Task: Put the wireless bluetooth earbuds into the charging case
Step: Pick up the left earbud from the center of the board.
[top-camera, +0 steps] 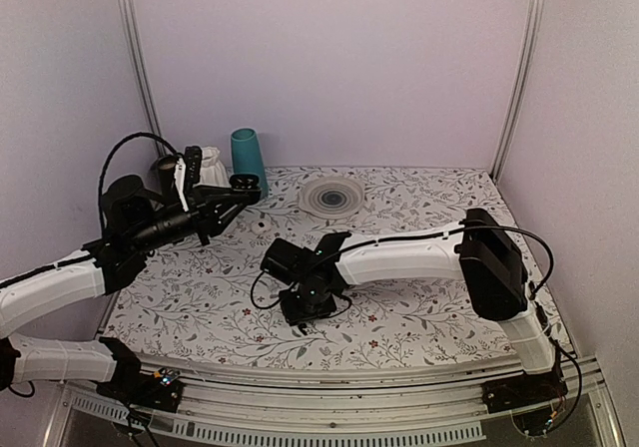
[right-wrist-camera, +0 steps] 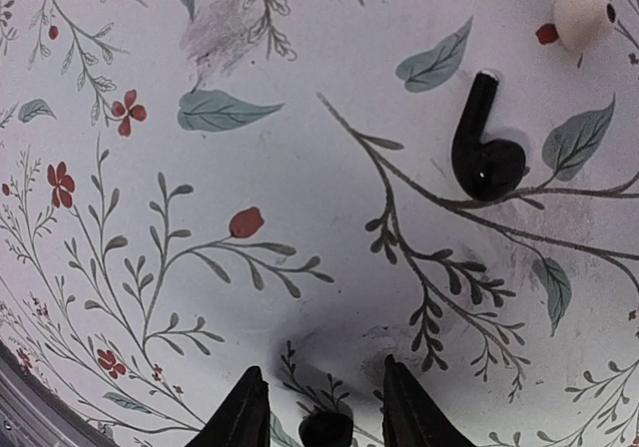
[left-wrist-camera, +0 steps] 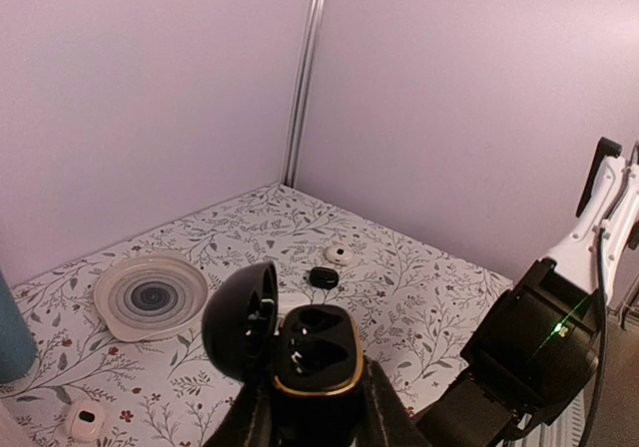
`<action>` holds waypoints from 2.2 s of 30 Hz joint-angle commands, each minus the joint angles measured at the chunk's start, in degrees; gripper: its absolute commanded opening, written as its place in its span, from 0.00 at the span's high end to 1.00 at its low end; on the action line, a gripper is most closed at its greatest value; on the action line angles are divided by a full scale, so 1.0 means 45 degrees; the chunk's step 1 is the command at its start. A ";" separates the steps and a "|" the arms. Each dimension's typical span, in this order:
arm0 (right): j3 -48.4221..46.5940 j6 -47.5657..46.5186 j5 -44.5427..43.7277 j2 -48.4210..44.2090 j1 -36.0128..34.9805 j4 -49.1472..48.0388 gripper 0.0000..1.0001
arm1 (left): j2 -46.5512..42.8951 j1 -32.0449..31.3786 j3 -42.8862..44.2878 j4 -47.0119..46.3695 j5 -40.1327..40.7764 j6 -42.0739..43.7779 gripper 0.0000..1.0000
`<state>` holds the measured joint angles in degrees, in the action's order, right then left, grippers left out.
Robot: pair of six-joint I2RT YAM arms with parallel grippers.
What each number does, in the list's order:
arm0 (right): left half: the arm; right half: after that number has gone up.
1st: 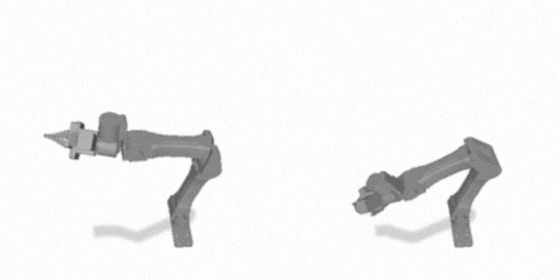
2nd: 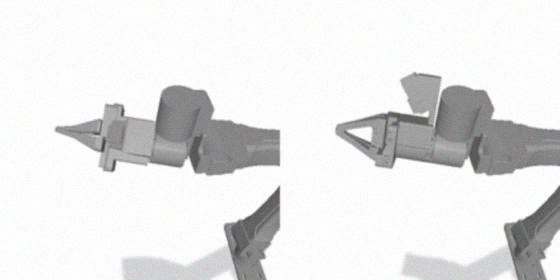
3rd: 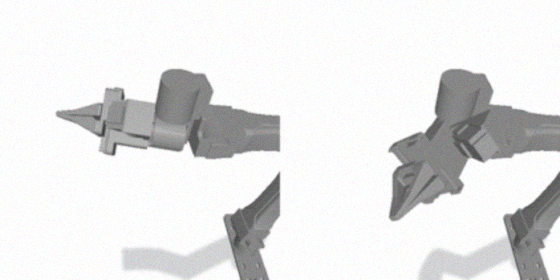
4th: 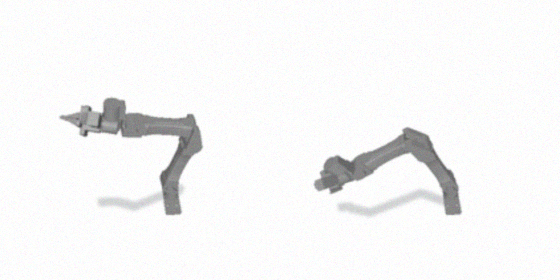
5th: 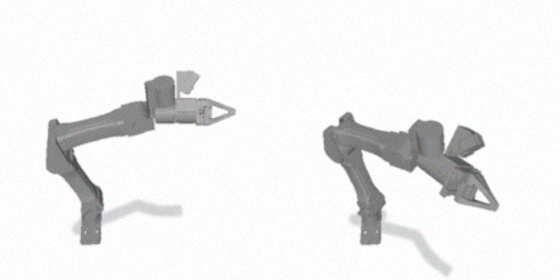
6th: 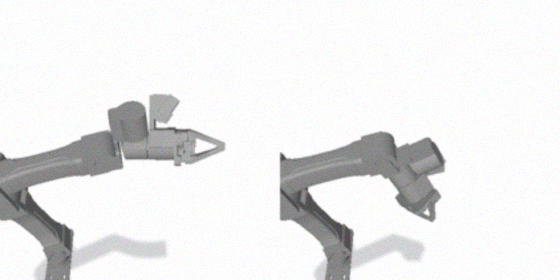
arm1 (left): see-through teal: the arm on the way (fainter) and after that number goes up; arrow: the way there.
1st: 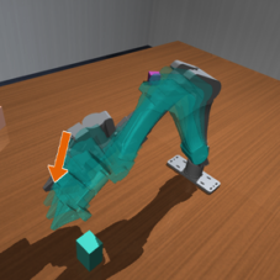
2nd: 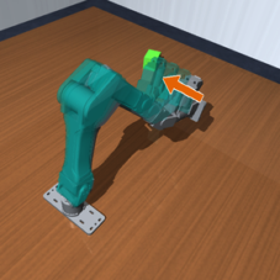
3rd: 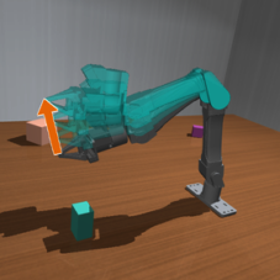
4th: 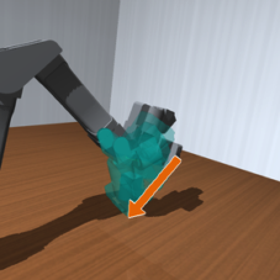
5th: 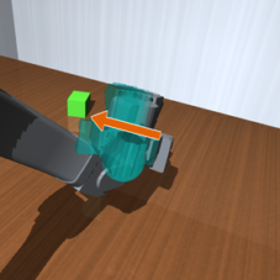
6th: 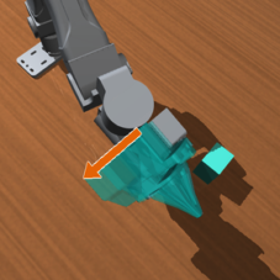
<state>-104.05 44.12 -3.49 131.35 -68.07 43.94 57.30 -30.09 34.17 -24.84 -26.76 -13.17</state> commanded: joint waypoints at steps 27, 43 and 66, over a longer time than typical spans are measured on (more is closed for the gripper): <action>-0.0390 -0.0993 -0.0699 0.0493 -0.0874 0.1764 0.68 | -0.0292 0.0162 -0.0132 -0.0219 -0.0090 -0.0003 1.00; -0.1311 -0.1210 -0.1232 0.1472 -0.0852 0.2521 0.69 | -0.0288 0.0201 -0.0151 -0.0225 -0.0074 0.0036 1.00; -0.0519 -0.3332 -0.1515 0.1466 -0.0850 0.2088 0.75 | -0.0318 0.0240 -0.0194 -0.0204 -0.0105 -0.0013 1.00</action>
<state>-109.45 31.18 -9.98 134.61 -71.96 51.31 55.92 -29.56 33.76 -24.82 -26.74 -13.17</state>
